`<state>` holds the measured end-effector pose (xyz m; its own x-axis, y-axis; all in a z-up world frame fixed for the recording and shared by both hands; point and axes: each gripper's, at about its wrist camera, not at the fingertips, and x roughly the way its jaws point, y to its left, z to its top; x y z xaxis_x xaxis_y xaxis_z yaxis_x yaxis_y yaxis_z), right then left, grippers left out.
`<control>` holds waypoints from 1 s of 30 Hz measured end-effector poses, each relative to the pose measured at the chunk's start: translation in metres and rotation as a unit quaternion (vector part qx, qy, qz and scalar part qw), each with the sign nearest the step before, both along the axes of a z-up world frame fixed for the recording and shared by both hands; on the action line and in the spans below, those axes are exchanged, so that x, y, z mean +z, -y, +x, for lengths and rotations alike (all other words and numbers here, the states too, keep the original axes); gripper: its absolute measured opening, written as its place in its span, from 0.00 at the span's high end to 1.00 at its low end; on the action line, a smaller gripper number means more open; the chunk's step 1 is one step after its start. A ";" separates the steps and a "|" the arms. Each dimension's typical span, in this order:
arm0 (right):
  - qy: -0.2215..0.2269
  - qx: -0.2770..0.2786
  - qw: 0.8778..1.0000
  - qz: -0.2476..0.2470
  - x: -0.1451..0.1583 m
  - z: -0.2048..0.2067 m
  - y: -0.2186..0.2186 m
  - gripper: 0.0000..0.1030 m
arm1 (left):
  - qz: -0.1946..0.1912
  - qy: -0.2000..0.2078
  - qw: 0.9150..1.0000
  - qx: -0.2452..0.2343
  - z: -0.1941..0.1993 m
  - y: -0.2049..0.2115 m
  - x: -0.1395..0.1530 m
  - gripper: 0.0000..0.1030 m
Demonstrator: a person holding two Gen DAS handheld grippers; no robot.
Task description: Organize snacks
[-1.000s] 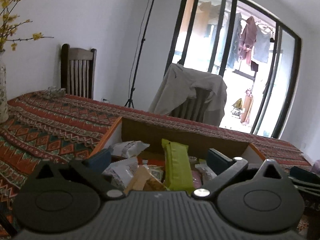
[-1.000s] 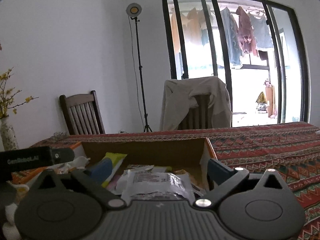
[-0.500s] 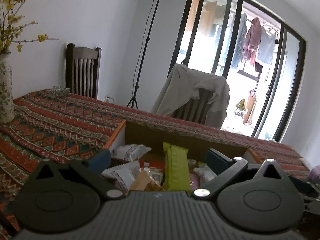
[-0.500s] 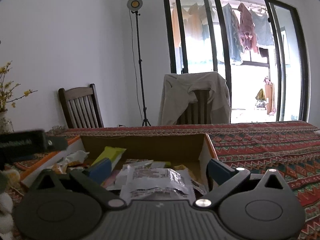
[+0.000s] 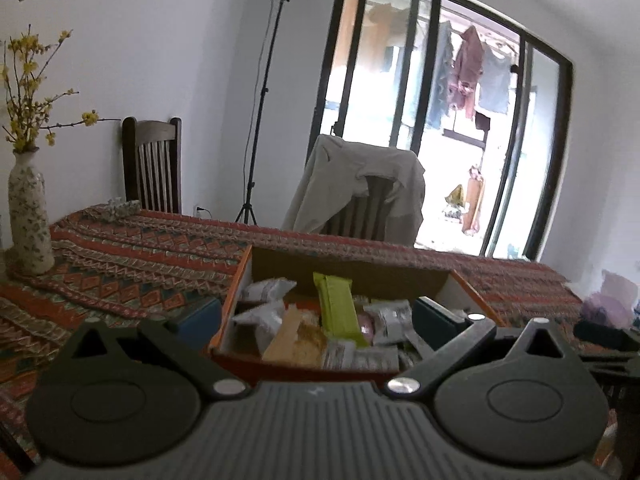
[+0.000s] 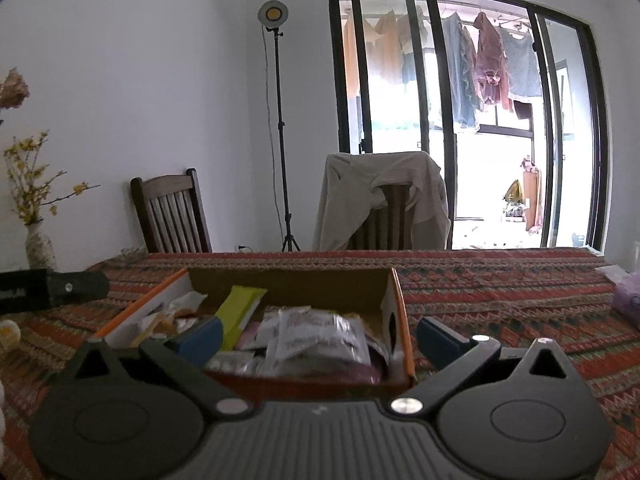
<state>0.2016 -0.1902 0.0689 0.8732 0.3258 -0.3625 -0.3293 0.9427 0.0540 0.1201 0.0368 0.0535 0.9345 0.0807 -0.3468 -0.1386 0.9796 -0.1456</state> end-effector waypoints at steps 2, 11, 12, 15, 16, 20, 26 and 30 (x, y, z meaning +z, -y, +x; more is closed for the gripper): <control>-0.002 0.002 1.000 -0.002 0.000 -0.014 0.005 0.00 | 0.005 -0.005 1.000 -0.001 -0.013 0.002 -0.002 0.00; -0.015 0.009 1.000 -0.001 -0.008 -0.071 0.019 0.00 | 0.014 -0.026 0.999 -0.017 -0.072 0.006 -0.024 0.00; -0.018 0.010 1.000 -0.001 -0.009 -0.075 0.021 0.00 | 0.013 -0.029 0.999 -0.019 -0.077 0.005 -0.027 0.00; -0.025 0.011 1.000 -0.005 -0.014 -0.088 0.023 0.00 | 0.013 -0.034 0.999 -0.020 -0.094 0.005 -0.036 0.00; -0.028 0.010 1.000 -0.006 -0.016 -0.092 0.023 0.00 | 0.011 -0.035 0.999 -0.022 -0.099 0.004 -0.039 0.00; -0.042 0.008 0.999 -0.003 -0.023 -0.102 0.027 0.00 | 0.006 -0.043 0.999 -0.025 -0.112 0.001 -0.047 0.00; -0.052 0.006 0.999 -0.001 -0.029 -0.110 0.028 0.00 | 0.005 -0.046 0.999 -0.027 -0.123 0.002 -0.051 0.00; -0.055 0.006 0.998 0.001 -0.032 -0.114 0.029 0.00 | 0.010 -0.044 0.998 -0.034 -0.127 0.009 -0.051 0.00</control>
<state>0.0876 -0.2187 0.0371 0.8240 0.3370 -0.4555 -0.3323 0.9386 0.0931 -0.0070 0.0281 0.0026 0.9037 0.0263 -0.4273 -0.0834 0.9898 -0.1153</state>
